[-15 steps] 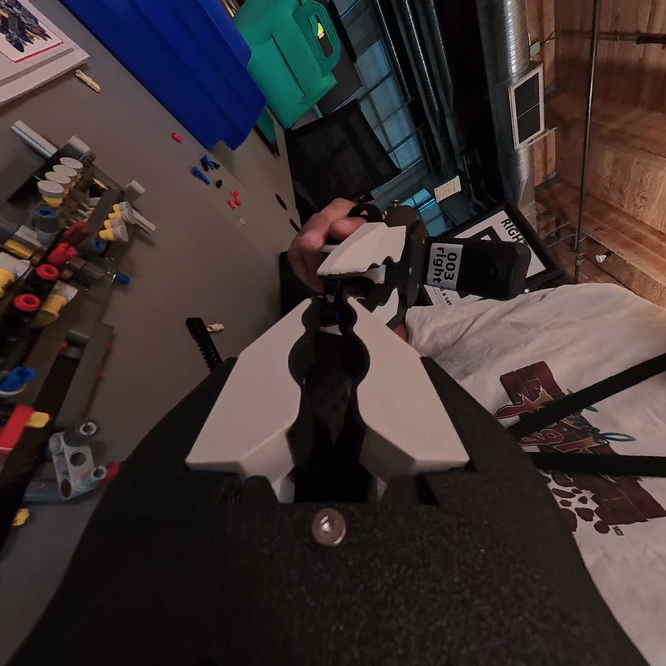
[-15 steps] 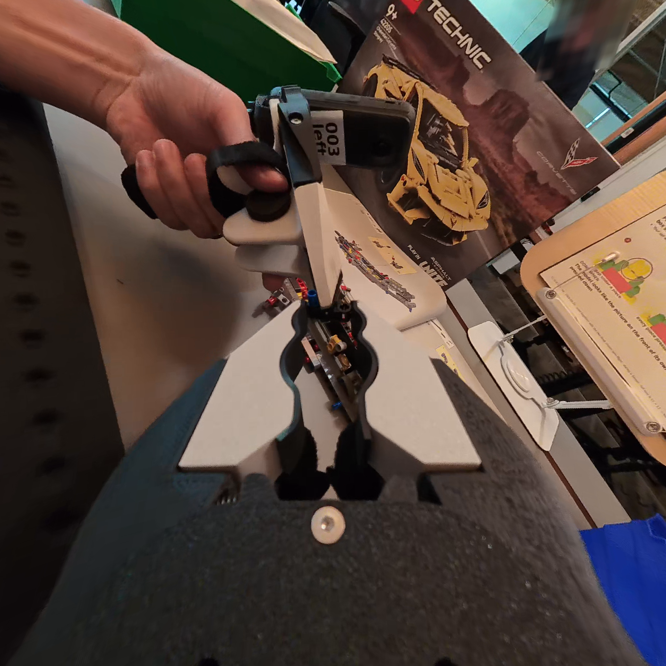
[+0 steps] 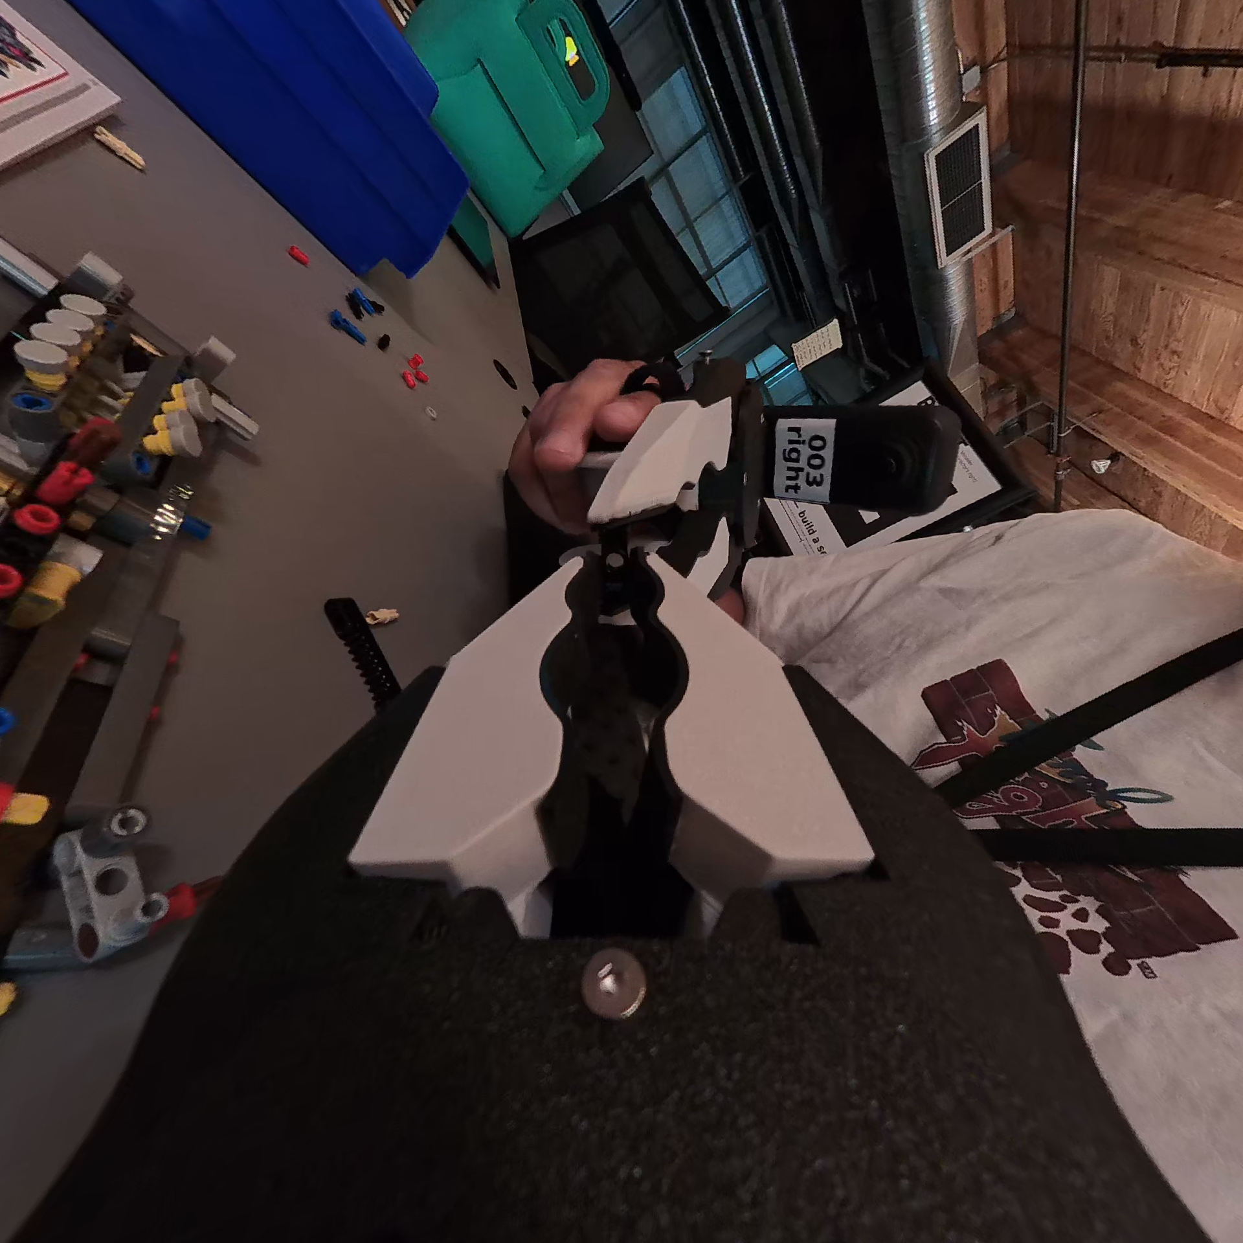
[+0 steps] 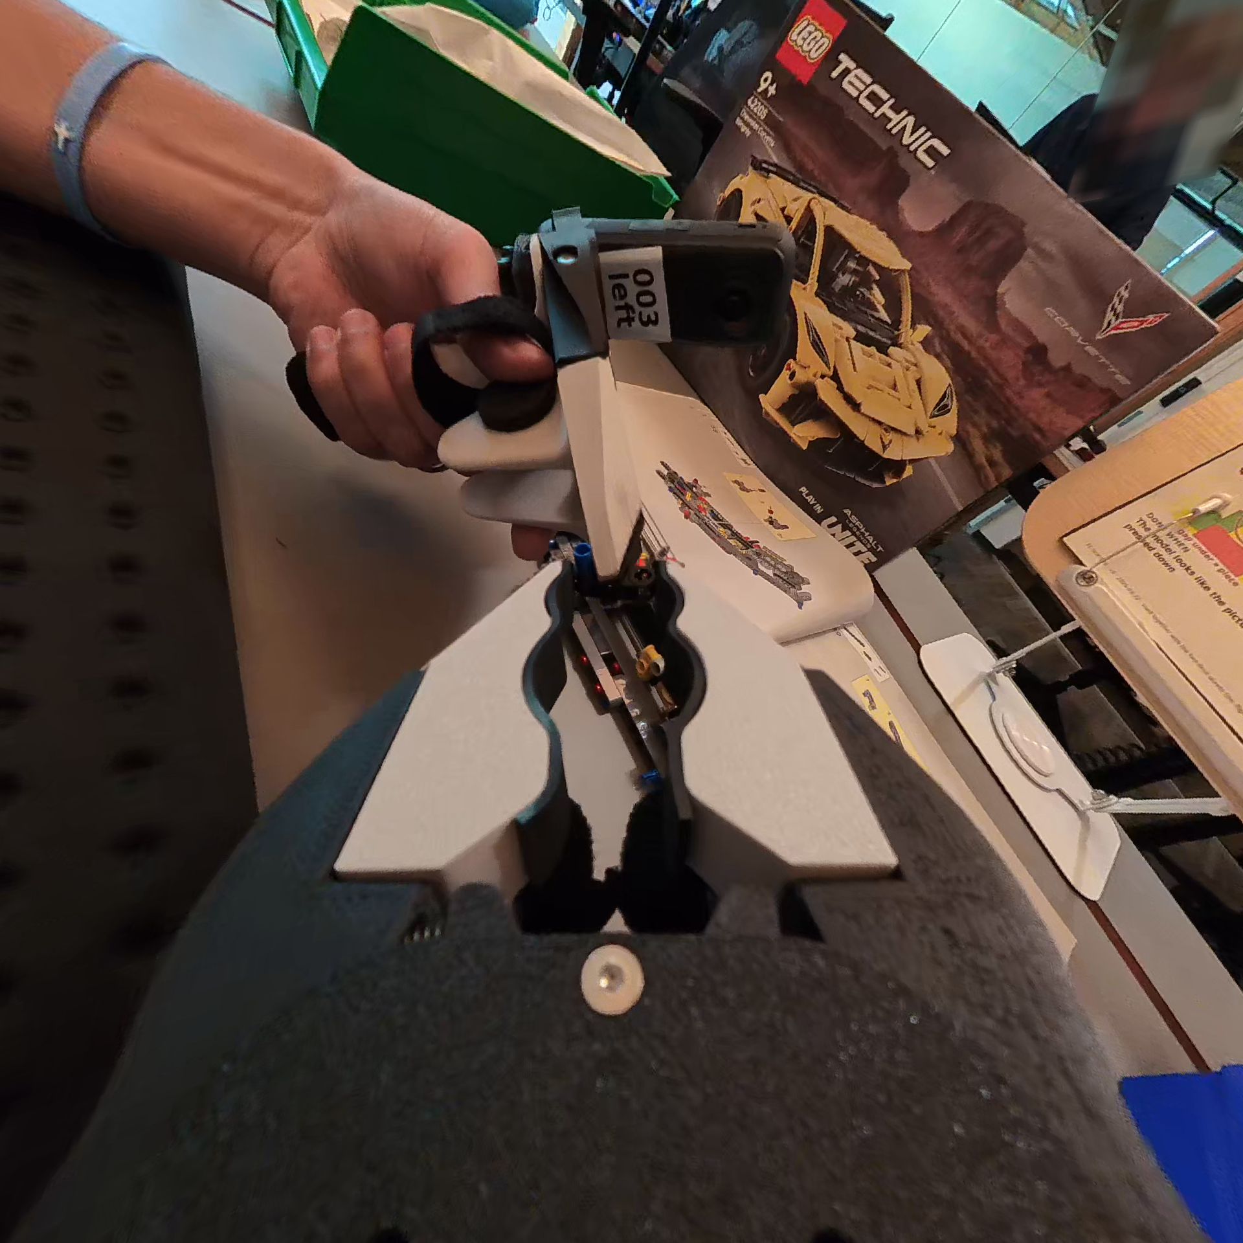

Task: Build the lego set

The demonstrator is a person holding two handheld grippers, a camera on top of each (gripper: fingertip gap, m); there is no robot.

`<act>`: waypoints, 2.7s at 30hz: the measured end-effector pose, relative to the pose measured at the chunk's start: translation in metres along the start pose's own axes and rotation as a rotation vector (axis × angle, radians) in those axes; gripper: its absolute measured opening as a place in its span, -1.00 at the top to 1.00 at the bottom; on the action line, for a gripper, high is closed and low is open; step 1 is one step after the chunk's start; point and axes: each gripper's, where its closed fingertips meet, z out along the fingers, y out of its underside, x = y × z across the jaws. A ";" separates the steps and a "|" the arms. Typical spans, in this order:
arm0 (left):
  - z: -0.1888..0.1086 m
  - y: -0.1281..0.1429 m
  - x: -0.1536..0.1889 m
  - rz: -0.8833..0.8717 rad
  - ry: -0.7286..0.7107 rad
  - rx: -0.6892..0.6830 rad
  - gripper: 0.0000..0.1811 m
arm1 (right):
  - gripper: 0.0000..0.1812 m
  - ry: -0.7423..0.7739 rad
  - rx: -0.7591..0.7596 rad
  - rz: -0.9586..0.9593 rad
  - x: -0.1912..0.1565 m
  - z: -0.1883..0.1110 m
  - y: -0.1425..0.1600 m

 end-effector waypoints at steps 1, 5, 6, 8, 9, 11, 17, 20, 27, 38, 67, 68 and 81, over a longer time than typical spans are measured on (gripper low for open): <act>0.000 0.000 0.000 0.000 0.001 -0.003 0.93 | 0.76 -0.006 -0.001 -0.006 -0.001 0.001 0.000; 0.001 0.003 -0.001 0.007 -0.008 -0.014 0.93 | 0.75 -0.034 -0.004 -0.020 -0.003 0.001 0.001; 0.001 0.003 -0.002 0.022 -0.024 -0.019 0.94 | 0.75 -0.042 -0.006 -0.007 -0.004 0.001 0.002; 0.002 0.006 -0.007 0.055 -0.071 -0.040 0.93 | 0.75 -0.072 -0.022 0.046 -0.006 -0.001 0.007; 0.001 0.005 -0.013 0.078 -0.117 -0.039 0.93 | 0.74 -0.081 -0.032 0.093 -0.003 -0.006 0.010; -0.008 0.001 -0.028 0.125 -0.233 -0.034 0.93 | 0.73 -0.078 -0.058 0.224 0.009 -0.019 0.021; -0.021 -0.020 -0.030 0.072 -0.229 0.081 0.93 | 0.70 -0.189 -0.388 0.484 -0.010 -0.038 0.095; -0.018 -0.014 -0.037 0.072 -0.254 0.052 0.93 | 0.70 -0.197 -0.472 0.477 -0.024 -0.037 0.106; -0.014 -0.008 -0.042 0.075 -0.274 0.023 0.93 | 0.79 -0.248 -0.546 0.420 -0.044 -0.023 0.109; -0.015 -0.008 -0.041 0.104 -0.298 0.013 0.93 | 0.82 -0.405 -0.451 0.529 -0.059 -0.011 0.090; -0.020 -0.009 -0.045 0.121 -0.329 0.011 0.93 | 0.88 -0.530 -0.347 0.304 -0.048 -0.002 0.101; -0.021 -0.009 -0.045 0.121 -0.330 0.013 0.93 | 0.90 -0.526 -0.338 0.294 -0.048 -0.001 0.100; -0.030 -0.022 -0.061 0.445 -0.633 0.004 0.93 | 0.96 -0.255 -0.182 0.376 0.005 -0.002 0.059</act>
